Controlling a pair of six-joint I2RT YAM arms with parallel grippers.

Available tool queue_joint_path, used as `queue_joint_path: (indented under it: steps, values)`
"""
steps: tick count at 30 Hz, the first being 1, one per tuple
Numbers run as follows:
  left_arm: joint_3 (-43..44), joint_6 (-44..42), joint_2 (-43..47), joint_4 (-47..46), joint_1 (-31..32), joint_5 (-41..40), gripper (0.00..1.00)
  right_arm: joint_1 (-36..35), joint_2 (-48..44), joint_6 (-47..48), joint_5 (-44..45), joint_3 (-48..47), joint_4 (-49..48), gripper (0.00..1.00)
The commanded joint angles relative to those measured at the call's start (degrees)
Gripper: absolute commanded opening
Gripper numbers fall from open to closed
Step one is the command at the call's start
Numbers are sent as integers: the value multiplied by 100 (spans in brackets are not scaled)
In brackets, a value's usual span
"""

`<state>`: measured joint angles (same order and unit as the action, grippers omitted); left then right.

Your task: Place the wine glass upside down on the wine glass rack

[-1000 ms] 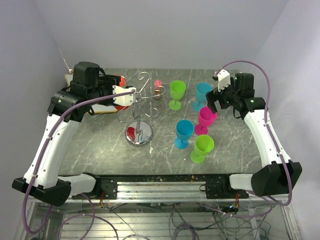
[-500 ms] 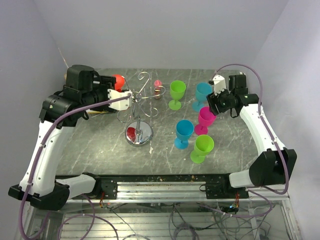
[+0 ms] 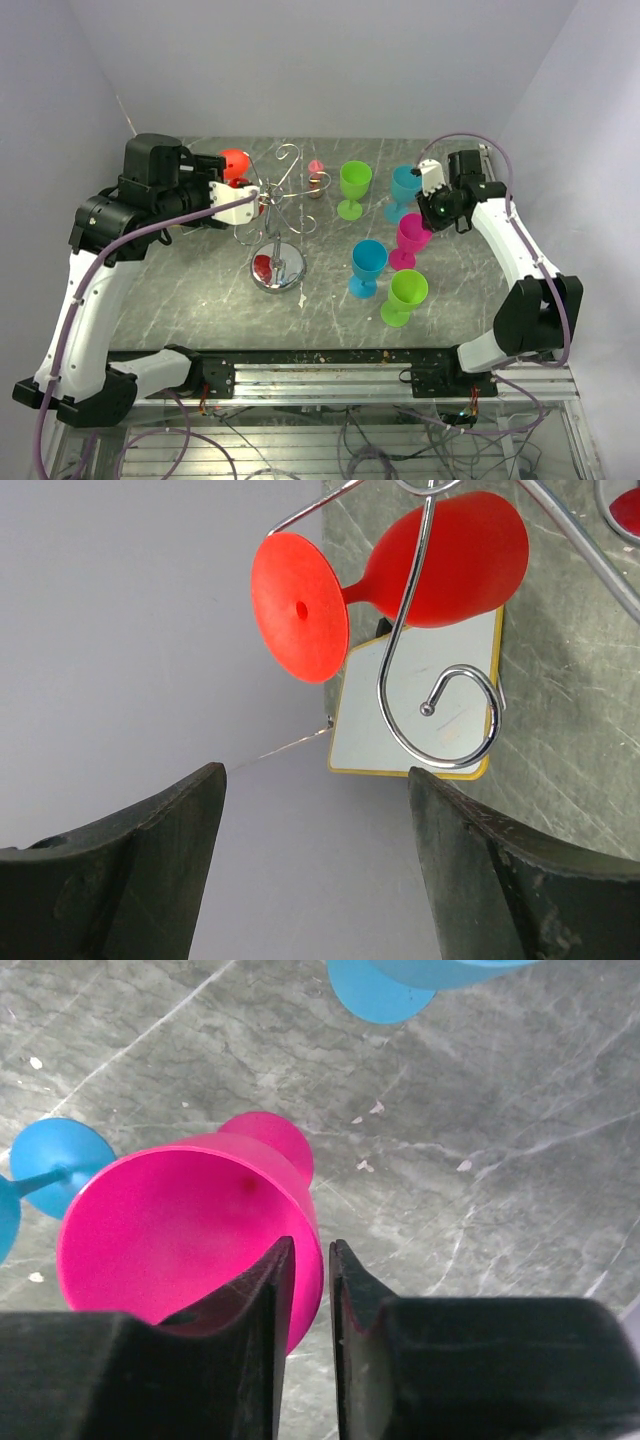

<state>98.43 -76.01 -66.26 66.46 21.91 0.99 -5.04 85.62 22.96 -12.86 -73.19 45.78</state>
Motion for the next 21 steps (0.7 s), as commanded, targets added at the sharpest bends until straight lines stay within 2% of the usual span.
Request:
queue_joint_path:
  steps: [1, 4, 10, 12, 16, 18, 19, 21]
  values:
    - [219, 154, 121, 67, 16, -101, 84, 3, 33, -9, -55, -319, 120, 13]
    - [166, 228, 154, 4, -18, -98, 84, 6, 29, 63, -90, -507, 147, 0]
    - [36, 359, 243, -218, -95, -295, 84, 29, -132, 349, 378, -999, 209, 0]
    - [51, 490, 254, -409, -195, -218, 84, 36, -240, 441, 885, -1059, 236, 0]
    - [180, 1083, 242, -830, -376, 5, 86, 78, -676, 520, 3003, -655, -485, 0]
    - [206, 1379, 243, -1046, -402, 5, 87, 141, -795, 636, 3603, -551, -754, 0]
    - [217, 1533, 242, -1166, -406, -28, 99, 150, -815, 661, 3898, -586, -811, 0]
    - [205, 1911, 222, -1373, -423, -100, 99, 160, -819, 630, 3953, -782, -796, 0]
